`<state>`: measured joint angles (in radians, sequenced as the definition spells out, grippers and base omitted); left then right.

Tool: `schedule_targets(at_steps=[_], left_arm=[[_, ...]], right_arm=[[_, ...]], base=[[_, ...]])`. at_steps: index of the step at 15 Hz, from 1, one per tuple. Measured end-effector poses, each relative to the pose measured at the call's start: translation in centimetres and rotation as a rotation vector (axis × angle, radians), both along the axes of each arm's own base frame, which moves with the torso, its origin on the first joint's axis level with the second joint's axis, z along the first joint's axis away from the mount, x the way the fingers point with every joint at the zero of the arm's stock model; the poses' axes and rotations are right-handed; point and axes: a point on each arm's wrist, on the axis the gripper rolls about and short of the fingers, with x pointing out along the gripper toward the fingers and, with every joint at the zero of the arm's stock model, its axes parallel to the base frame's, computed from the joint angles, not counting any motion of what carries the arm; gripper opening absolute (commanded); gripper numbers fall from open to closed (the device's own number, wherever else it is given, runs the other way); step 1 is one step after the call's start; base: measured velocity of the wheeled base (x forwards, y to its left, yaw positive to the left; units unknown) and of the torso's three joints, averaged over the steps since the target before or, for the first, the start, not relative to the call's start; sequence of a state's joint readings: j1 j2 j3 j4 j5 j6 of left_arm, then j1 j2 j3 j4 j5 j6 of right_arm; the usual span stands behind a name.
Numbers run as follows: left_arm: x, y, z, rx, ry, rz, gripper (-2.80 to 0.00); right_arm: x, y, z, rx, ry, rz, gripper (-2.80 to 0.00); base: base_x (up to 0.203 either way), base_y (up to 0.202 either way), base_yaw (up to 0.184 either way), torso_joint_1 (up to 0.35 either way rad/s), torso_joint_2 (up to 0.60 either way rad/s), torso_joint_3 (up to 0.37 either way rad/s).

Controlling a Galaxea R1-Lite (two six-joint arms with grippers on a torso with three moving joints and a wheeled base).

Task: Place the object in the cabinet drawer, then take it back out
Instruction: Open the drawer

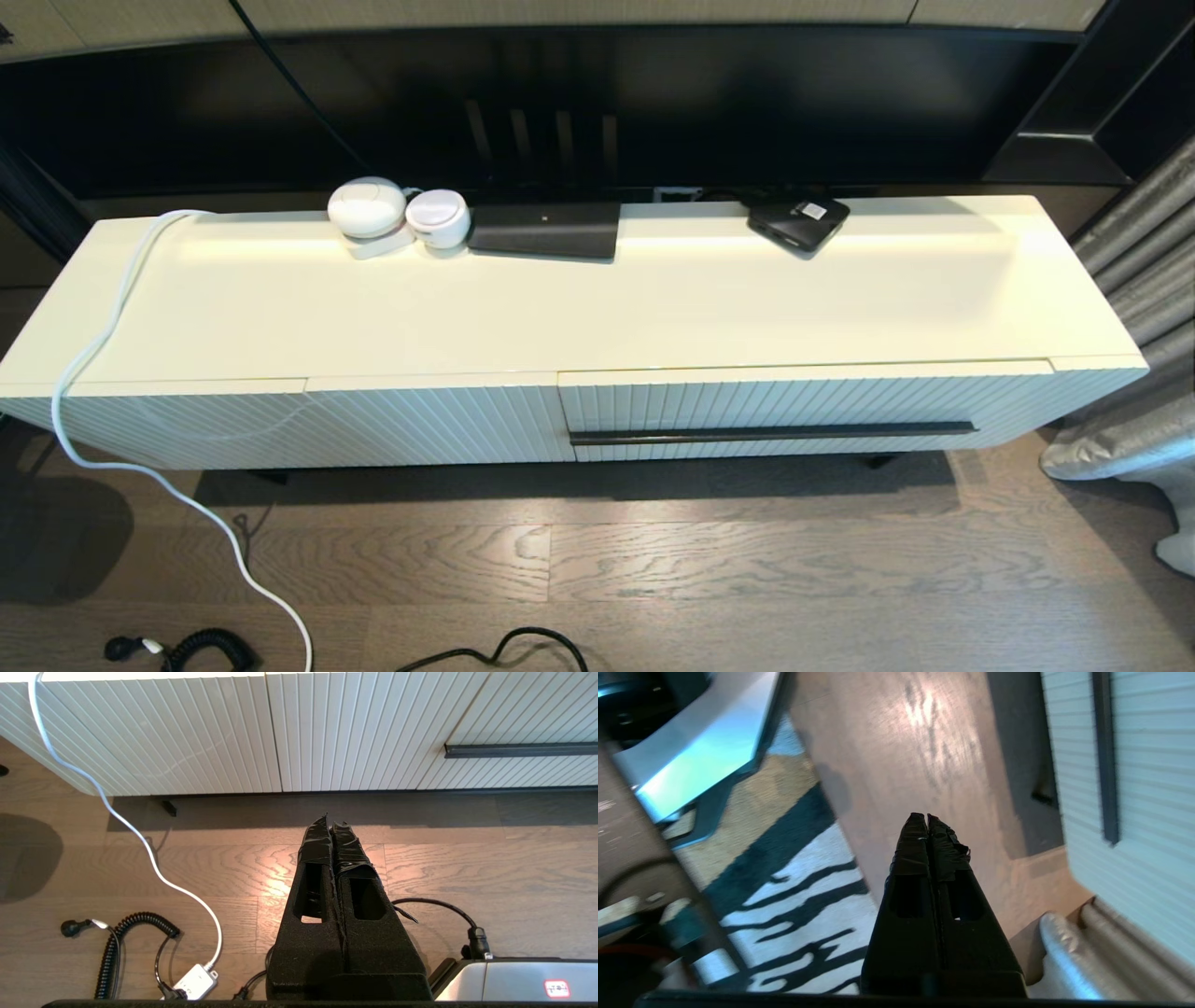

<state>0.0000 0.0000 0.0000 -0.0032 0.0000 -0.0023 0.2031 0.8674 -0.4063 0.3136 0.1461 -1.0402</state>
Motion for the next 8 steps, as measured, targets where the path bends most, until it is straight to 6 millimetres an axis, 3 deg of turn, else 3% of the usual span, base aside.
schedule_targets(at_steps=[4, 8], left_arm=[[0.0, 0.0, 0.0, 0.0, 0.001, 0.0, -2.8], [0.0, 0.0, 0.0, 0.0, 0.001, 0.0, -2.8]], right_arm=[[7.2, 1.1, 0.9, -0.018, -0.057, 0.028, -2.8], [14.8, 3.0, -0.2, -0.047, -0.183, 0.089, -2.8]], base=[[0.0, 0.0, 0.0, 0.0, 0.0, 0.0], [0.0, 0.0, 0.0, 0.0, 0.0, 0.0]])
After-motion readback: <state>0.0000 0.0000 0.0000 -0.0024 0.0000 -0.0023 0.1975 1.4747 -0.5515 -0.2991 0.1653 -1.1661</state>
